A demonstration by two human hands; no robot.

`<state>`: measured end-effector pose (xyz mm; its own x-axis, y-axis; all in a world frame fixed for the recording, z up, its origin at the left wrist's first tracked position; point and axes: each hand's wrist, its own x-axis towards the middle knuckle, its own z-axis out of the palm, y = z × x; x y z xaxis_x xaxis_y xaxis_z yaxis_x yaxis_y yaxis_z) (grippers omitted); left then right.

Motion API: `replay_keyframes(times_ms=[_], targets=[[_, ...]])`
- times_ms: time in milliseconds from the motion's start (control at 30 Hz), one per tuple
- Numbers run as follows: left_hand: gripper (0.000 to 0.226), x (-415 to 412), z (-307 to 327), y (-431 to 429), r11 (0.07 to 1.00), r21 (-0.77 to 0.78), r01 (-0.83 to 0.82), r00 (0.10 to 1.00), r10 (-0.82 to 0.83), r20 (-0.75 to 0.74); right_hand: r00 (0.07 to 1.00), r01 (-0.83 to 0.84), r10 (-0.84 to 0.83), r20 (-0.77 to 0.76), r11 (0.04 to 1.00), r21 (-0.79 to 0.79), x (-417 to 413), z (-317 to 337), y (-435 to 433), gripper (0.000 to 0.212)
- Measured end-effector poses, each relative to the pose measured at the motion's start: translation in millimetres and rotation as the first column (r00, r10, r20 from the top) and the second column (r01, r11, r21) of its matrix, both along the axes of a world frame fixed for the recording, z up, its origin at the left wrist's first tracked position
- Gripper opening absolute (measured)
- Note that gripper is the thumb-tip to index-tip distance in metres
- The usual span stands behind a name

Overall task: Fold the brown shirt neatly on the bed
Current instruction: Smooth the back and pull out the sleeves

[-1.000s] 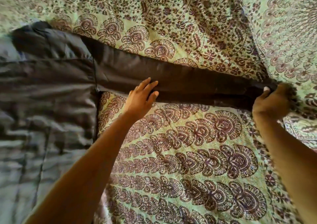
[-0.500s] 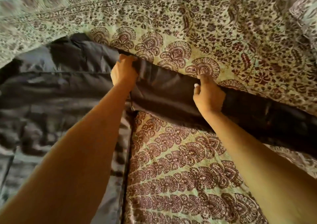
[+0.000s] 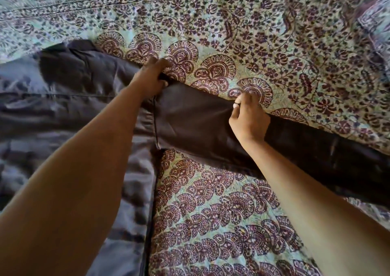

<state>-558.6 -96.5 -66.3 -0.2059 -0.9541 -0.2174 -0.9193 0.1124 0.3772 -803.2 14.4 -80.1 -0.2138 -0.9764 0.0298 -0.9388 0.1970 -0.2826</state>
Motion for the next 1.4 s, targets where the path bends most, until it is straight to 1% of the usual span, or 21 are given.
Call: replay_keyframes(times_ms=[33, 100, 167, 267, 333, 367, 433, 500, 533, 600, 667, 700, 733, 800, 867, 933, 1000, 1133, 1267, 1400], targets=[[0.039, -1.2, 0.5, -1.3, 1.000, -0.012, 0.024, 0.999, -0.023, 0.023, 1.000, -0.002, 0.002, -0.001, 1.000, -0.010, -1.8, -0.7, 0.0, 0.021], [0.027, -3.6, 2.7, -7.2, 0.999, -0.012, 0.036, 0.996, -0.035, 0.076, 1.000, -0.004, 0.003, -0.014, 0.999, -0.041, -6.9, -3.0, 2.7, 0.025], [0.019, -5.4, 5.7, -12.4, 0.998, 0.000, -0.056, 0.995, 0.056, 0.077, 0.998, 0.020, -0.023, -0.051, 0.998, -0.061, -15.5, -8.8, 9.8, 0.035], [0.019, -12.5, 5.9, -5.9, 0.985, -0.060, -0.165, 0.982, 0.169, 0.080, 0.996, 0.027, -0.026, -0.086, 1.000, 0.004, -31.4, -20.8, 25.9, 0.058], [0.024, -22.8, 4.3, 9.3, 0.969, -0.116, -0.216, 0.975, 0.222, 0.035, 0.998, 0.029, -0.025, -0.061, 0.998, 0.056, -40.5, -26.0, 31.4, 0.070], [0.027, -28.6, 4.0, 19.5, 0.954, -0.159, -0.253, 0.967, 0.253, -0.021, 0.998, 0.029, -0.026, -0.054, 0.997, 0.068, -43.2, -27.3, 32.0, 0.073], [0.029, -34.8, 4.3, 43.8, 0.910, -0.259, -0.325, 0.944, 0.297, -0.142, 0.997, 0.041, -0.037, -0.062, 0.997, 0.063, -43.3, -27.6, 31.5, 0.075], [0.026, -30.7, 1.3, 69.8, 0.873, -0.333, -0.355, 0.933, 0.309, -0.185, 0.996, 0.059, -0.056, -0.071, 0.997, 0.040, -35.0, -23.6, 30.6, 0.072], [0.027, -26.0, -2.1, 81.6, 0.866, -0.351, -0.356, 0.933, 0.309, -0.183, 0.997, 0.034, -0.032, -0.066, 0.999, 0.030, -26.6, -20.4, 29.8, 0.070], [0.034, -16.5, -13.3, 98.2, 0.879, -0.340, -0.336, 0.942, 0.308, -0.134, 0.992, -0.115, 0.115, -0.041, 0.993, 0.008, 1.6, -14.8, 28.3, 0.065], [0.047, -13.4, -23.0, 104.0, 0.916, -0.260, -0.305, 0.951, 0.305, -0.042, 0.956, -0.293, 0.293, -0.014, 0.956, -0.014, 41.8, -12.9, 24.9, 0.062], [0.050, -14.5, -27.2, 103.8, 0.931, -0.213, -0.297, 0.953, 0.303, -0.003, 0.937, -0.349, 0.349, 0.000, 0.937, -0.015, 62.0, -13.8, 22.5, 0.062], [0.052, -16.4, -30.9, 102.2, 0.942, -0.171, -0.288, 0.954, 0.298, 0.032, 0.929, -0.370, 0.370, 0.018, 0.929, -0.007, 79.4, -15.7, 20.4, 0.062], [0.052, -20.8, -36.1, 99.6, 0.952, -0.132, -0.278, 0.950, 0.292, 0.109, 0.937, -0.348, 0.347, 0.041, 0.937, 0.032, 98.9, -20.6, 15.9, 0.064], [0.053, -20.7, -38.9, 99.9, 0.953, -0.131, -0.275, 0.942, 0.294, 0.160, 0.944, -0.329, 0.330, 0.000, 0.942, 0.063, 102.4, -28.4, 13.0, 0.066], [0.055, -19.7, -41.2, 100.6, 0.953, -0.145, -0.266, 0.940, 0.290, 0.181, 0.946, -0.318, 0.321, -0.049, 0.946, 0.068, 95.9, -32.4, 12.5, 0.065], [0.059, -20.2, -42.4, 102.2, 0.955, -0.159, -0.252, 0.942, 0.280, 0.187, 0.957, -0.281, 0.284, -0.060, 0.958, 0.058, 83.4, -31.6, 14.5, 0.064], [0.059, -17.1, -42.6, 101.0, 0.954, -0.161, -0.252, 0.943, 0.280, 0.180, 0.976, -0.199, 0.206, -0.070, 0.976, 0.092, 35.9, -28.5, 27.8, 0.065], [0.055, -20.4, -42.8, 101.6, 0.957, -0.169, -0.234, 0.945, 0.265, 0.193, 0.992, -0.067, 0.076, -0.103, 0.994, 0.089, -41.1, -25.4, 53.9, 0.066], [0.057, -33.3, -29.0, 100.2, 0.961, -0.134, -0.241, 0.909, 0.271, 0.317, 0.991, -0.048, 0.058, -0.117, 0.995, 0.089, -77.1, -25.2, 70.1, 0.065]])
